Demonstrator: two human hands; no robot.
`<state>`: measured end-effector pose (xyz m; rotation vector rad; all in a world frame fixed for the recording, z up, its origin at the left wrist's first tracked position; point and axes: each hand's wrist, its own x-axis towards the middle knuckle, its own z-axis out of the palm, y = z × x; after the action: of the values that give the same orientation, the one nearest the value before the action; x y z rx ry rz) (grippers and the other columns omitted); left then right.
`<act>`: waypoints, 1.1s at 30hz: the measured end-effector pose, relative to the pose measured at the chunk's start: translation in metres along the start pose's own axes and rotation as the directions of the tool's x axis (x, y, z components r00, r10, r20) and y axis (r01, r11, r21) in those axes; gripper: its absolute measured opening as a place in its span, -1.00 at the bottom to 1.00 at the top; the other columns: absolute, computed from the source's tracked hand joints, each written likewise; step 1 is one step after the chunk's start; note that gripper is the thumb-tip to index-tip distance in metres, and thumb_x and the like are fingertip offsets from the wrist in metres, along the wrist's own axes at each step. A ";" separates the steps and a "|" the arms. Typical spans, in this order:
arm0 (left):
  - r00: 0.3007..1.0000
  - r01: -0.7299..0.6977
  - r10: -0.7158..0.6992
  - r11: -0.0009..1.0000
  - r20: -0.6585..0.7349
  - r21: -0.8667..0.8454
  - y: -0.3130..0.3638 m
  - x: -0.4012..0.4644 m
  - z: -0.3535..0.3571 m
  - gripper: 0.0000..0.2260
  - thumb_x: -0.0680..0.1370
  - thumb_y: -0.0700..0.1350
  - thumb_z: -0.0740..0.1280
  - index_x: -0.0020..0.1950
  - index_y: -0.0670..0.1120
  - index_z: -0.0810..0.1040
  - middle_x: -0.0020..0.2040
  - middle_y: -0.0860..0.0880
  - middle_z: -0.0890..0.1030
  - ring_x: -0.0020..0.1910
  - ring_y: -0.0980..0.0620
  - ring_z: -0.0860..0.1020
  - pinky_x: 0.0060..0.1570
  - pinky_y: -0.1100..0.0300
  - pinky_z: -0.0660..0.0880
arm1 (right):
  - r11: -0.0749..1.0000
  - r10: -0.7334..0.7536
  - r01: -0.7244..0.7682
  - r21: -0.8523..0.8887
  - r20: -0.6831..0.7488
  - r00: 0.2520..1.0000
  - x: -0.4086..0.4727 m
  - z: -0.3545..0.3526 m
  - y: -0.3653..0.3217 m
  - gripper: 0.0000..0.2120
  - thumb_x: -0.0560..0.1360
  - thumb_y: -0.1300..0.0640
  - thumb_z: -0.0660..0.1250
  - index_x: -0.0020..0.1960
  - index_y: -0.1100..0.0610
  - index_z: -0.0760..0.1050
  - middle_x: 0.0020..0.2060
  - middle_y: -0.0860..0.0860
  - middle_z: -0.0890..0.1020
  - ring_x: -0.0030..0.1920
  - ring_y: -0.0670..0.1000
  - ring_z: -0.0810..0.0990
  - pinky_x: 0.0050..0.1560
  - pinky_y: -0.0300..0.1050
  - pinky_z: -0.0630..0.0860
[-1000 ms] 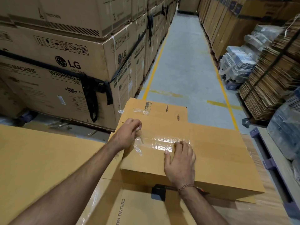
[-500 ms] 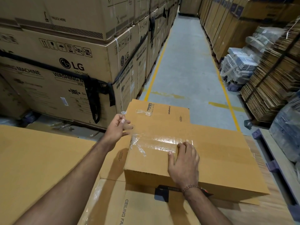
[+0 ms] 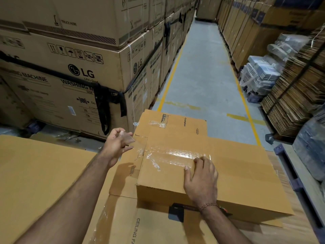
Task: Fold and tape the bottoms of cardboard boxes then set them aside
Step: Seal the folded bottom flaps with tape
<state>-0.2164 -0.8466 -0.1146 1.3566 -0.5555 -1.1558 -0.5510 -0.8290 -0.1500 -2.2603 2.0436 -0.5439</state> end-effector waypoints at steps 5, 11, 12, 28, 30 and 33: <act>0.983 0.085 -0.087 0.996 -0.159 -0.020 -0.019 -0.002 -0.016 -0.76 0.78 -0.09 0.13 0.24 -0.09 0.57 0.19 -0.17 0.67 0.12 -0.15 0.70 0.11 -0.15 0.64 | 1.000 0.004 -0.004 -0.007 0.005 1.000 0.000 0.000 -0.001 -0.60 0.62 -0.19 0.14 0.31 0.05 0.40 0.36 0.04 0.43 0.45 0.10 0.34 0.49 0.15 0.30; 0.953 0.189 -0.165 0.979 -0.255 0.074 -0.030 -0.005 -0.037 -0.70 0.78 -0.12 0.10 0.21 -0.07 0.64 0.18 -0.09 0.68 0.12 -0.09 0.67 0.04 -0.11 0.60 | 1.000 -0.005 0.005 -0.009 -0.008 1.000 -0.002 -0.003 -0.001 -0.60 0.62 -0.19 0.15 0.30 0.05 0.42 0.32 0.01 0.44 0.42 0.08 0.36 0.47 0.14 0.32; 0.953 0.202 -0.165 0.971 -0.254 0.126 -0.030 -0.006 -0.040 -0.70 0.78 -0.11 0.11 0.18 -0.06 0.65 0.18 -0.08 0.67 0.11 -0.07 0.66 0.10 -0.14 0.59 | 1.000 -0.006 0.006 -0.009 -0.009 1.000 -0.002 -0.003 -0.001 -0.60 0.62 -0.19 0.14 0.30 0.05 0.42 0.32 0.01 0.44 0.42 0.08 0.36 0.48 0.14 0.31; 0.823 -0.152 0.493 0.669 -0.282 0.727 -0.010 -0.033 -0.042 -0.72 0.72 0.02 0.26 0.26 -0.10 0.67 0.02 -0.06 0.68 0.01 -0.06 0.61 0.00 -0.03 0.60 | 1.000 -0.009 0.009 -0.023 -0.011 1.000 -0.003 -0.007 -0.006 -0.55 0.63 -0.20 0.09 0.37 0.05 0.39 0.36 0.03 0.45 0.44 0.08 0.34 0.49 0.13 0.30; 0.804 -0.219 0.542 0.653 -0.245 0.725 -0.010 -0.039 -0.029 -0.74 0.72 -0.01 0.24 0.30 -0.07 0.64 0.13 -0.07 0.66 0.09 -0.05 0.60 0.02 -0.04 0.61 | 0.999 -0.011 0.011 -0.033 -0.003 1.000 -0.004 -0.009 -0.007 -0.46 0.63 -0.23 0.07 0.50 0.03 0.34 0.41 0.05 0.43 0.48 0.09 0.31 0.52 0.13 0.28; 0.841 -0.323 0.538 0.590 -0.061 0.740 -0.013 -0.051 0.002 -0.74 0.71 -0.04 0.27 0.36 -0.03 0.60 0.24 -0.04 0.62 0.14 0.03 0.58 0.10 -0.04 0.62 | 0.996 -0.041 0.041 -0.080 0.005 0.999 -0.004 -0.012 -0.007 -0.36 0.62 -0.34 0.02 0.55 0.00 0.34 0.41 0.09 0.43 0.49 0.12 0.31 0.51 0.17 0.26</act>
<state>-0.2420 -0.8009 -0.1111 1.8548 -1.1323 -0.2945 -0.5484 -0.8222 -0.1376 -2.3505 2.0571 -0.4680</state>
